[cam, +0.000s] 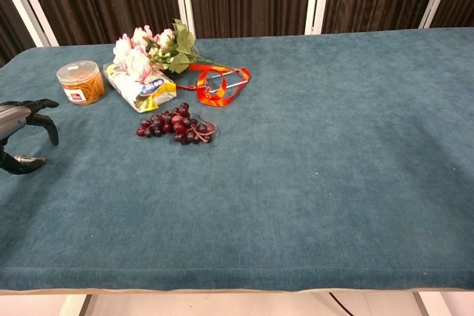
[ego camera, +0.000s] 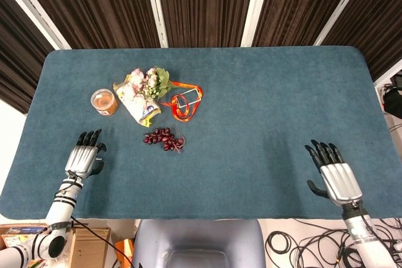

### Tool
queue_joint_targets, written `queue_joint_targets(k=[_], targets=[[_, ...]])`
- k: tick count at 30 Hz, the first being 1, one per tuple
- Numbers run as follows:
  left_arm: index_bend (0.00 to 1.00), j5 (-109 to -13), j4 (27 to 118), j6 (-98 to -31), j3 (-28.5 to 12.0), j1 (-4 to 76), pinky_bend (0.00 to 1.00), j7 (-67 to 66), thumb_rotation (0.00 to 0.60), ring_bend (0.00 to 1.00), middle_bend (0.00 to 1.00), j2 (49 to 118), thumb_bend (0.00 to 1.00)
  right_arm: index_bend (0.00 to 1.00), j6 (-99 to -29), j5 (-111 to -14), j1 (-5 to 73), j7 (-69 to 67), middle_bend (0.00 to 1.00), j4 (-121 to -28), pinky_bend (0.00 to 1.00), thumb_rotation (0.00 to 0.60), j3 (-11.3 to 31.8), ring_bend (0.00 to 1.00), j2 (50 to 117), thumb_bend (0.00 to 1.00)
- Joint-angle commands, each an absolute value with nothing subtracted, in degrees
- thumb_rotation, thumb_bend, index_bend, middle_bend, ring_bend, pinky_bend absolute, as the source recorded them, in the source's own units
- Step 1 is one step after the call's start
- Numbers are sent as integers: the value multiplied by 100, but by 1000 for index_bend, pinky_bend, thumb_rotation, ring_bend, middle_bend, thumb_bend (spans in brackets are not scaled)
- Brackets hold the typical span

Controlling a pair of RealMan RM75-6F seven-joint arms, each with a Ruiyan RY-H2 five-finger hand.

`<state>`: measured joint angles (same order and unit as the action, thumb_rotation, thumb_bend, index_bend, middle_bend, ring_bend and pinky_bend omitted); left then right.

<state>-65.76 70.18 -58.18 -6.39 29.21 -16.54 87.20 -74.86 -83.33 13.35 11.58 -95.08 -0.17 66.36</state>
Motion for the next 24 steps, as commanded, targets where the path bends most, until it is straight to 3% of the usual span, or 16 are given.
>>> queue_joint_targets(k=[1,24], targets=[[432,-6557,6934,-5725,-654,2943,0,-1562,600,0,12,8752,342,0,-7446,-8277,1326,1141,0,-9509,0,600,8,0,6618,245],[523,-6563,6339,-5456,-642,2984,0,-1377,600,0,49,8968,341,0,-7419,-8204,1223,1001,0,-9520,0,600,74,0,6502,246]])
